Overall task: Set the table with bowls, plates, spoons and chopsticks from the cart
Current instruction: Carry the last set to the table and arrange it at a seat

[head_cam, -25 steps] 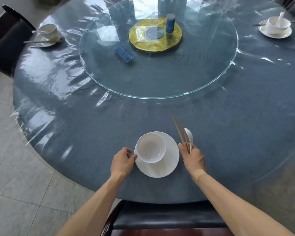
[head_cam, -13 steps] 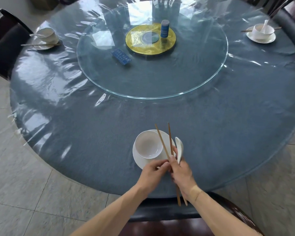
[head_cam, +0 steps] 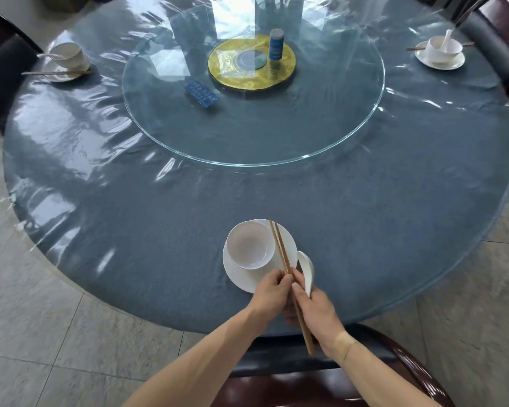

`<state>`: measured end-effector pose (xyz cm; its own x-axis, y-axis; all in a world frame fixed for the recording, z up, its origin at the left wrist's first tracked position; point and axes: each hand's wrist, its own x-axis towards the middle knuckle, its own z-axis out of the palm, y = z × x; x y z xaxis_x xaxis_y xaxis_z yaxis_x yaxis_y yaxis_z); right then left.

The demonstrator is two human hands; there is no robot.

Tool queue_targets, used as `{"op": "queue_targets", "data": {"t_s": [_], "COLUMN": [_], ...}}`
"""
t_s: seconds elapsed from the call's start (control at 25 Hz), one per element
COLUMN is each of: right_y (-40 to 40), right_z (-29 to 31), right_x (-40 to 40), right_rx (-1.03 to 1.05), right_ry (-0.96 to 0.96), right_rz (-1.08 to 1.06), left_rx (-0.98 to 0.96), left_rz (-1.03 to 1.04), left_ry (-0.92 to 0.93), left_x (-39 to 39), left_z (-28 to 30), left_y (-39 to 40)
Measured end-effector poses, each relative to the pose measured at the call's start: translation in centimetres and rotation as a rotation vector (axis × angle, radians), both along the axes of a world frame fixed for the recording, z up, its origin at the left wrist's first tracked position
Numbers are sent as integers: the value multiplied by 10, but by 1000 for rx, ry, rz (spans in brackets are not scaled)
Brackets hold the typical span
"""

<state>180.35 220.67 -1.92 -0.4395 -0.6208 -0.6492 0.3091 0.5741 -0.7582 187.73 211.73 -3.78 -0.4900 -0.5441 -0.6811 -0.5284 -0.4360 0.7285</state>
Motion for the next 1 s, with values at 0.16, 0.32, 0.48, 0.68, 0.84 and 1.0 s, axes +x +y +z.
{"op": "queue_targets", "data": {"t_s": [0.16,0.32,0.48,0.68,0.84,1.0], "right_y": [4,-3,-14,-21,-28,-31], "right_z": [-13,-27,-32,-37,-39,-41], "right_x": [-12,-23,-29,-28,-32,-35], "right_rx": [51,147,142,161,179,181], "right_ry": [116,205,158,182,232,265], "right_rz": [33,-2,-52,-99,-93,-78], "left_rx": [-79,-156,-108,-149,-207,-209], "left_rz": [-19,-30,52,119,280,331], "left_ry": [-83,-122,-38,-93,-167,-188], "left_x": [-13,-19,-11,-12,-19,-22], "left_z": [-8,-16,-19,-23,-22,-23], "left_y": [-11,-13,-8,-7,-5,-2]}}
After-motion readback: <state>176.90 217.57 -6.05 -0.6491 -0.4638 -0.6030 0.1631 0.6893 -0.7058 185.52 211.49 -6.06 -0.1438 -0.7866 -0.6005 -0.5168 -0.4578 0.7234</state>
